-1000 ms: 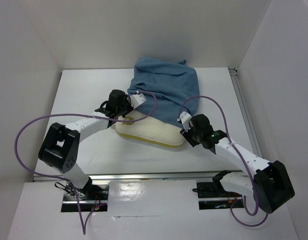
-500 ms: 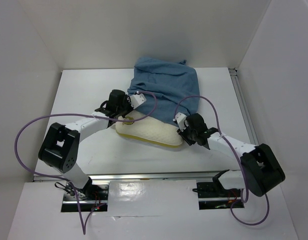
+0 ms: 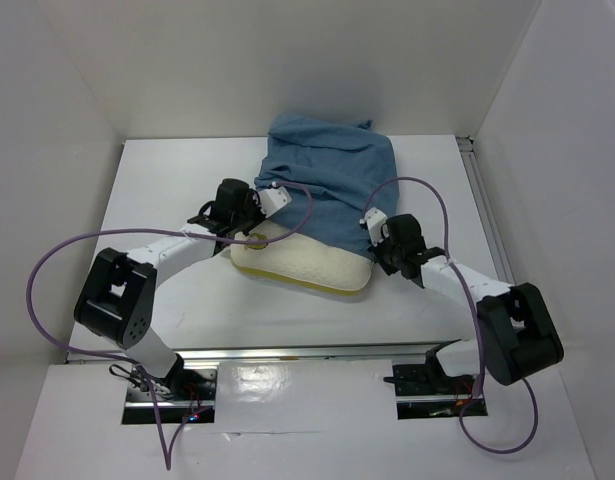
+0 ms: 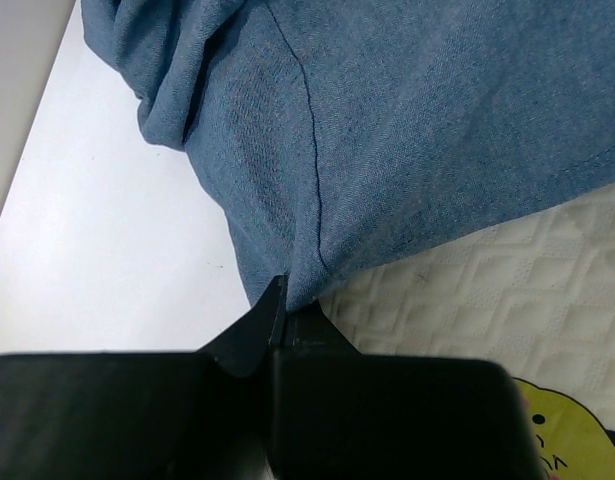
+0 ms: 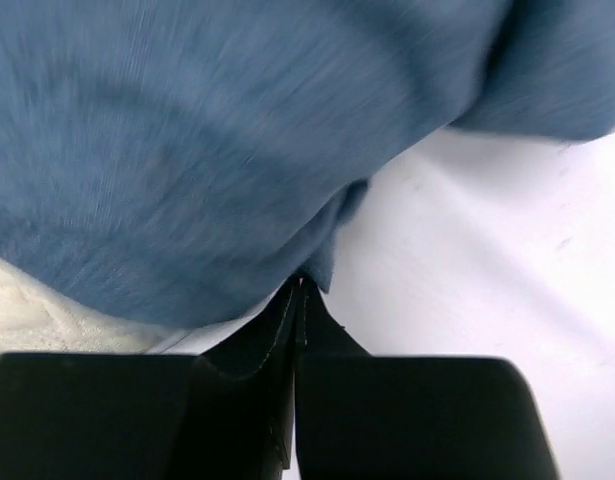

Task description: Put the pillow into the pillowcase

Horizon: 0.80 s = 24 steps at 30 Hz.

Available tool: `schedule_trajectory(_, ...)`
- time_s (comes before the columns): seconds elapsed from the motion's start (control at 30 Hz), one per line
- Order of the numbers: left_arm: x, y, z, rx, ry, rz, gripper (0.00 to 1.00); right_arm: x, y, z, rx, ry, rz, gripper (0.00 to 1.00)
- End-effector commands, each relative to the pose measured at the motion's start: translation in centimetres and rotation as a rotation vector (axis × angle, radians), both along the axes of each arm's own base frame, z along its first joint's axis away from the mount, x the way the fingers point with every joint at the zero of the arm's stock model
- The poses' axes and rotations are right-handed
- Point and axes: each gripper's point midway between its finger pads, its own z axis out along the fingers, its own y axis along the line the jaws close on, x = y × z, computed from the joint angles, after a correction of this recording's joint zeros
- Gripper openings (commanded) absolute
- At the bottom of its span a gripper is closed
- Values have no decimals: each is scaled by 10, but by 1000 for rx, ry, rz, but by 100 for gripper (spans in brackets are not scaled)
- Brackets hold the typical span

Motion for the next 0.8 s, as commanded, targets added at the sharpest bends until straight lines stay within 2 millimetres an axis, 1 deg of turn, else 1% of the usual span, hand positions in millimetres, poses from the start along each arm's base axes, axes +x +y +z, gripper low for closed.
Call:
schedule_trajectory(0.0,9,-2,23,-45,-50,19,0,30,8,56,97,-138,11,0)
schedule_trajectory(0.03,9,-2,23,-45,-50,19,0,30,11,64,109,-151,19,0)
schedule_trajectory(0.07,9,-2,23,-45,-50,19,0,31,10,66,117,-148,20,0)
schedule_trajectory(0.1,9,-2,23,-52,-47,24,0,31,13,74,149,-153,31,0)
schedule_trajectory(0.17,7,-1,21,-48,-38,24,0,26,16,76,163,-143,48,0)
schedule_trajectory(0.2,7,-1,21,-48,-38,24,0,19,19,75,177,-121,68,0)
schedule_trajectory(0.23,9,-2,25,-52,-47,24,0,18,19,77,176,-115,68,0)
schedule_trajectory(0.27,10,-2,21,-48,-38,24,0,16,21,77,181,-102,76,4)
schedule_trajectory(0.3,10,-2,21,-48,-38,24,0,10,23,70,187,-63,88,11)
schedule_trajectory(0.33,10,0,21,-43,-41,33,0,6,22,66,179,-29,86,16)
schedule_trajectory(0.37,10,0,21,-43,-41,33,0,4,21,64,177,-20,85,19)
schedule_trajectory(0.4,10,0,21,-43,-41,33,0,5,21,64,168,-24,95,25)
schedule_trajectory(0.43,10,0,21,-43,-41,33,0,0,21,59,163,-5,107,28)
schedule_trajectory(0.5,10,0,21,-43,-41,33,0,-6,20,64,158,-25,131,36)
schedule_trajectory(0.53,10,0,25,-46,-49,33,0,-11,20,61,156,-16,144,42)
schedule_trajectory(0.57,10,0,25,-46,-49,33,0,-15,20,65,163,-19,151,46)
schedule_trajectory(0.6,8,1,21,-43,-41,33,0,-19,19,60,154,-2,156,48)
schedule_trajectory(0.63,8,1,21,-43,-41,33,0,-21,20,63,163,-4,165,50)
schedule_trajectory(0.67,8,1,21,-43,-41,33,0,-24,19,58,161,7,164,53)
schedule_trajectory(0.77,8,1,21,-43,-41,33,0,-29,19,58,159,18,176,56)
